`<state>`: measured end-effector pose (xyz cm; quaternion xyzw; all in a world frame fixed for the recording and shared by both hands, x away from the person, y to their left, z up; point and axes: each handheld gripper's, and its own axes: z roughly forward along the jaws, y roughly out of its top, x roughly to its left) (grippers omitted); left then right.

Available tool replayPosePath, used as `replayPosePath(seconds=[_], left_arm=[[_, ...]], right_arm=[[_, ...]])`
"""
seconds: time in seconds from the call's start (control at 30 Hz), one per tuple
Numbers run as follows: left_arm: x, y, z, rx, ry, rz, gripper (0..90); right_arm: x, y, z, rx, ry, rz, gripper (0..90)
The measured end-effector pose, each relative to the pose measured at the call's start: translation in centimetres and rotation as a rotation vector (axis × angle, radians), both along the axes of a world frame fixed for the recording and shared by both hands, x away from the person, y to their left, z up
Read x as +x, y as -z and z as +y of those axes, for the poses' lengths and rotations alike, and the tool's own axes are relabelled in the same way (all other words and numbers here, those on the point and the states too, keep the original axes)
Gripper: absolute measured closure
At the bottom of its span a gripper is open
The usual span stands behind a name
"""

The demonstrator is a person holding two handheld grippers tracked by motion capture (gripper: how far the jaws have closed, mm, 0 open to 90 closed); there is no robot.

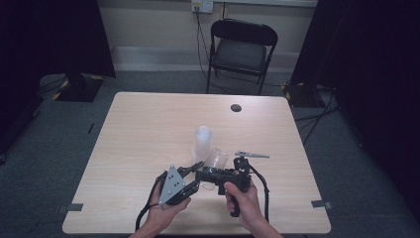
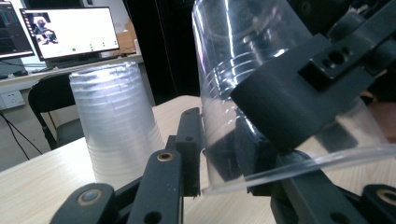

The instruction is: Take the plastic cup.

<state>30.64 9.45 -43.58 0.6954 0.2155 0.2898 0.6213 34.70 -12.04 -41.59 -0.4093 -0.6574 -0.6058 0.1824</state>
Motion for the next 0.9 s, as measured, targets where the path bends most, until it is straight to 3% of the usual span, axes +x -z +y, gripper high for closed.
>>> replayPosePath(seconds=[0.17,0.4,0.5,0.9], left_arm=[[0.12,0.0,-0.13,-0.021,0.005,0.028,68.0],[0.21,-0.18,0.1,-0.019,0.033,0.021,79.5],[0.31,-0.26,0.31,-0.024,0.032,0.043,82.0],[0.58,-0.2,0.77,-0.051,0.052,0.128,85.7]], right_arm=[[-0.1,0.04,0.09,-0.001,0.008,0.005,35.1],[-0.22,0.19,0.13,0.032,0.004,0.028,30.6],[-0.24,0.26,0.15,0.029,0.004,0.005,27.0],[0.13,0.41,-0.51,0.017,0.029,-0.006,18.0]])
